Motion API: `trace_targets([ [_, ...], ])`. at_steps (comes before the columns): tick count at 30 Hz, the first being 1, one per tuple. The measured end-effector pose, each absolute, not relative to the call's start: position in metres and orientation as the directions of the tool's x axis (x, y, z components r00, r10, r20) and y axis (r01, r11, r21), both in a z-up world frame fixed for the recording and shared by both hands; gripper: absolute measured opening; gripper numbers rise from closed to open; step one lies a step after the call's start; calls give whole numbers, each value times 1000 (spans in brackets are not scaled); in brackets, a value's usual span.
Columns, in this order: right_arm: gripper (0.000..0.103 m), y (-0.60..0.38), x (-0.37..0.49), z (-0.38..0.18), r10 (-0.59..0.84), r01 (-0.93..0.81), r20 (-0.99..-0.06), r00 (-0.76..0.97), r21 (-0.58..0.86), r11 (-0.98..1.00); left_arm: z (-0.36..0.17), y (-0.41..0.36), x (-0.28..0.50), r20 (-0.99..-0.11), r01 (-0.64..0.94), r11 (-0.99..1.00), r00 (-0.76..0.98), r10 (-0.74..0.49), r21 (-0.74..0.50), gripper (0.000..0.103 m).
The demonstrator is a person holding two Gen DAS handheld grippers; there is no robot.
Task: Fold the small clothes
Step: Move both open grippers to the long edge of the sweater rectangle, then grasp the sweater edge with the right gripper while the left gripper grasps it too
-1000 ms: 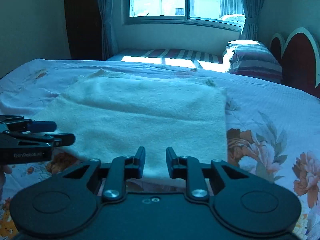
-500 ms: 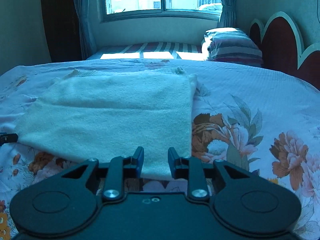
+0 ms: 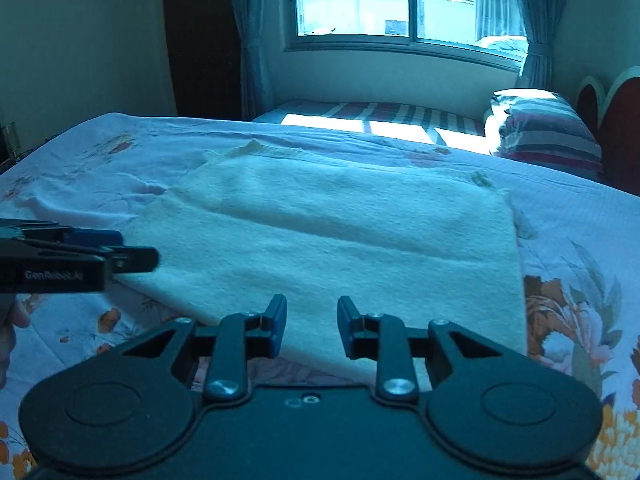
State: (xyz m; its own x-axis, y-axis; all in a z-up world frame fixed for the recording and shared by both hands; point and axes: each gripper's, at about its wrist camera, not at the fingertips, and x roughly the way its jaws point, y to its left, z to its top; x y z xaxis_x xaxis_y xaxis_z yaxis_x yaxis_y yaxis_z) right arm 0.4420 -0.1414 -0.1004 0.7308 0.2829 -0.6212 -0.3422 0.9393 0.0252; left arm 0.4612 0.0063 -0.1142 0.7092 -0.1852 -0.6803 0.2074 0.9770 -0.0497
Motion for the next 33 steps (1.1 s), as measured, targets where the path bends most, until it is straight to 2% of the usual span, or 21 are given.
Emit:
trace_targets([
  [1,26,-137,447,-107,293,-358,-640,710,29,933,-122,-2,465,-706,214,977,690,-158,-10,87],
  [2,26,-130,453,-116,276,-362,-687,672,20,932,-122,-10,462,-692,217,975,710,-132,37,87],
  [3,26,-129,454,-120,273,-363,-692,668,18,932,-116,-10,459,-681,212,977,718,-146,14,87],
  [5,25,-134,450,-110,286,-354,-677,679,40,935,-111,-2,453,-647,184,982,744,-168,-43,87],
  [7,30,-139,441,-102,293,-353,-629,720,32,935,-124,-6,455,-688,185,983,715,-126,12,87],
  [9,29,-138,447,-115,254,-354,-694,674,-2,935,-125,-9,449,-675,199,979,729,-116,47,87],
  [12,29,-144,448,-114,268,-356,-694,669,18,934,-112,-1,443,-660,185,981,744,-107,50,87],
  [14,32,-153,442,-103,281,-335,-654,703,44,941,-108,7,444,-664,165,986,741,-96,41,87],
  [19,32,-171,444,-97,240,-284,-634,735,33,958,-105,21,448,-660,135,990,747,-75,41,87],
  [25,32,-186,448,-104,191,-232,-652,734,23,973,-117,24,455,-690,121,992,721,-58,42,87],
  [27,32,-187,453,-118,155,-220,-701,696,-3,975,-111,29,454,-668,98,995,742,-63,16,87],
  [30,32,-190,451,-107,184,-234,-676,714,18,972,-99,36,463,-615,94,995,787,-58,27,87],
  [33,32,-194,462,-92,173,-231,-619,766,-14,973,-97,47,498,-616,83,996,786,-51,22,87],
])
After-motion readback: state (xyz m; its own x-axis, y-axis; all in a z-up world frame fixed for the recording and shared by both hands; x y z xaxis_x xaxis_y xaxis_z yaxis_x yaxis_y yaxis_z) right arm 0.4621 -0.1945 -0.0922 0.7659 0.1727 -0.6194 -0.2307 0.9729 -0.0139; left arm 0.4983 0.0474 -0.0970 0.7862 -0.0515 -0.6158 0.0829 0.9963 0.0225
